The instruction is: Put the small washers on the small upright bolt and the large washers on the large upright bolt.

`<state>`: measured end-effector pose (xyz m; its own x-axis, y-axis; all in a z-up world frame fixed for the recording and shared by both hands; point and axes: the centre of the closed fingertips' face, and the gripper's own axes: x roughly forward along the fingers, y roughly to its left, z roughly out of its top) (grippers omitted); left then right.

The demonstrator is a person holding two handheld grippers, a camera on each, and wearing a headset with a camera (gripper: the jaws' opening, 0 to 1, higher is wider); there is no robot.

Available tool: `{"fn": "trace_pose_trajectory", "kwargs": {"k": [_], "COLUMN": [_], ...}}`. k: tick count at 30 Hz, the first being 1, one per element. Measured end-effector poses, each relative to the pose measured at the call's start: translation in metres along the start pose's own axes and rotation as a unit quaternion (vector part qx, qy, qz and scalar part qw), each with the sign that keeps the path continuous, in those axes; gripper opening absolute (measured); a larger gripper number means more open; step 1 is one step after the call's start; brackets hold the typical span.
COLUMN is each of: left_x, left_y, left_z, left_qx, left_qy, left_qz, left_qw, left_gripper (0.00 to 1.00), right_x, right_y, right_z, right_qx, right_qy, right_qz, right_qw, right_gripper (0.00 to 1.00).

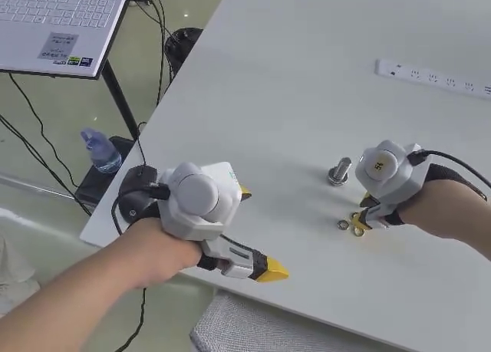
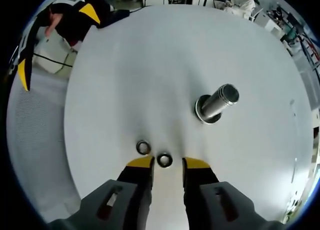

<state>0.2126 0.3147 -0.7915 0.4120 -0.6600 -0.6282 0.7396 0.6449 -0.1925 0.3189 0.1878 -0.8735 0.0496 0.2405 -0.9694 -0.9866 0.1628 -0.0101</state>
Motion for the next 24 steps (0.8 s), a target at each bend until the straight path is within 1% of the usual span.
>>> {"fn": "trace_pose_trajectory", "kwargs": {"k": [5, 12, 20, 24], "left_x": [-0.0004, -0.0014, -0.0015, -0.0021], "left_y": [0.001, 0.0005, -0.0001, -0.0007], "left_z": [0.001, -0.0039, -0.0056, -0.006], "left_qx": [-0.003, -0.004, -0.004, -0.003], "left_qy": [-0.005, -0.001, -0.001, 0.0], "left_qz": [0.001, 0.004, 0.004, 0.005], "left_qw": [1.0, 1.0, 1.0, 1.0], "left_gripper": [0.84, 0.84, 0.84, 0.83], "right_x": [-0.0003, 0.0, 0.0011, 0.0021], "right_y": [-0.0005, 0.0021, 0.0013, 0.0008], "right_z": [-0.0011, -0.0006, -0.0015, -0.0014], "right_qx": [0.002, -0.003, -0.008, -0.007], "right_qy": [-0.002, 0.0, 0.005, 0.012], "right_qz": [0.0, -0.004, -0.007, -0.01], "right_qw": [1.0, 1.0, 0.9999, 0.9999], "right_gripper": [0.19, 0.15, 0.14, 0.14]}}
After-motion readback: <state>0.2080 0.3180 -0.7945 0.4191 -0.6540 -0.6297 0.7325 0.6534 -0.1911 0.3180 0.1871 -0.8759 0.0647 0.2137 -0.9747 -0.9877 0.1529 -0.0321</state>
